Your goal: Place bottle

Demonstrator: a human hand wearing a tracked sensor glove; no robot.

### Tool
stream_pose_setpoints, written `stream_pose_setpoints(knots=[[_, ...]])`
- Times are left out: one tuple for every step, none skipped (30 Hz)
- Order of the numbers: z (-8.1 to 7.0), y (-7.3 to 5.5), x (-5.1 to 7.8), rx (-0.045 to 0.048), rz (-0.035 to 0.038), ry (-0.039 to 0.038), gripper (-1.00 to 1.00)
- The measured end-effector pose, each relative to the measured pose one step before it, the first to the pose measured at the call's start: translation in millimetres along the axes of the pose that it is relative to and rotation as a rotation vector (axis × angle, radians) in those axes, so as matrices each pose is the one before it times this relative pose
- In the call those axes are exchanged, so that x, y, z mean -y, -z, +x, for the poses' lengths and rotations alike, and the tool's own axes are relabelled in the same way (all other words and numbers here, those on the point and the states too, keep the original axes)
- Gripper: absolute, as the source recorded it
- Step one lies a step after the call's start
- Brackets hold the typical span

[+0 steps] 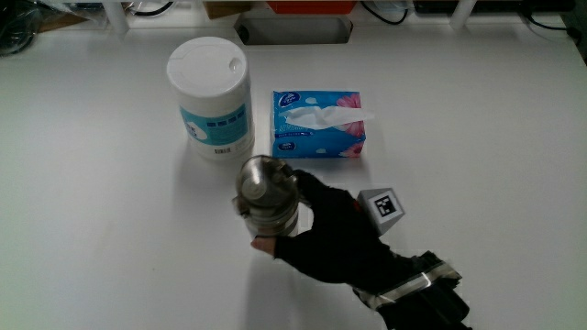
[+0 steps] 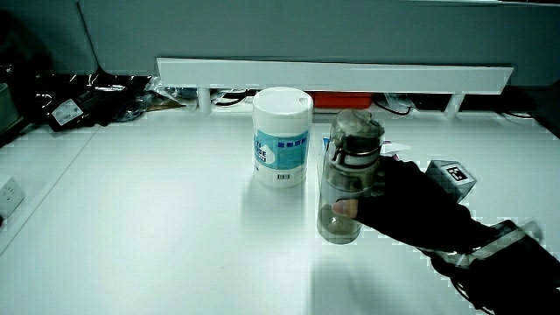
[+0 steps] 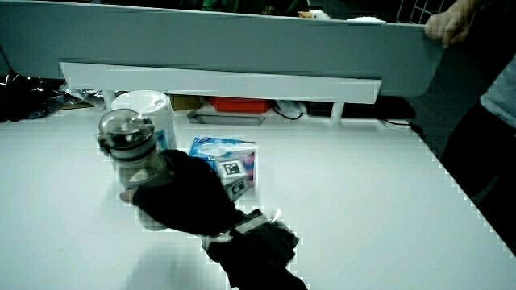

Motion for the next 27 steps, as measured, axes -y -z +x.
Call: stream_pose_setpoints(knots=[[5.09, 3.34, 0.29, -0.01221, -0.00407, -0.01445, 0.00], [7.71, 3.23, 1.76, -0.00492, -0.00254, -0.00984, 0.00], [4.27, 2.88, 2.47, 0.01928, -0.00693, 0.04240, 0.00], [2.17, 3.23, 1.35, -0.01606, -0.01644, 0.03630, 0.00], [3.32, 2.08, -0.39, -0.00369, -0.00863, 0.00383, 0.00], [3.58, 0.77, -0.64, 0.03137, -0.00144, 0.01389, 0.00], [-0.44, 2.18, -0.67, -0.01448, -0.00842, 0.01266, 0.00], [1.49, 1.38, -0.85, 0.00808, -0.00957, 0.00369, 0.00], [2.06, 1.03, -0.33, 0.00452, 0.00314, -0.00465, 0.00], [-0.56, 1.30, -0.55, -0.02261, -0.00881, -0.00506, 0.00], [3.34, -0.13, -0.94, 0.01357, -0.00498, 0.00044, 0.00], [0.85, 1.02, 0.35, -0.00564, -0.00574, 0.00497, 0.00], [2.23, 1.06, 0.64, -0.00696, 0.00009, -0.01019, 0.00], [0.94, 0.85, 0.86, -0.00077, -0.00084, 0.01225, 0.00], [1.69, 0.66, 0.28, -0.00337, -0.00093, 0.00468, 0.00], [1.20, 0.14, 0.26, -0.00665, -0.00070, 0.00924, 0.00], [-0.68, 0.31, 0.13, -0.00859, -0.00414, -0.00418, 0.00], [1.50, -0.10, -0.13, -0.00945, -0.00109, -0.00976, 0.00], [0.58, -0.26, 0.07, -0.00049, -0.00108, -0.00004, 0.00], [0.23, -0.40, 0.22, -0.00109, -0.00145, 0.00372, 0.00], [0.35, -0.38, 0.08, -0.00833, 0.00097, 0.00367, 0.00], [0.36, -0.55, -0.16, -0.00450, -0.00273, -0.00120, 0.00], [2.04, -0.99, -0.30, -0.00608, -0.00109, -0.00355, 0.00], [0.05, -0.55, 0.36, -0.00667, 0.00177, 0.00243, 0.00], [1.74, -0.64, 0.14, -0.00712, 0.00327, -0.00346, 0.00], [-1.52, 0.36, 0.39, -0.01849, -0.00264, 0.00448, 0.00], [2.82, -1.37, -0.60, 0.00814, -0.00278, -0.00173, 0.00]])
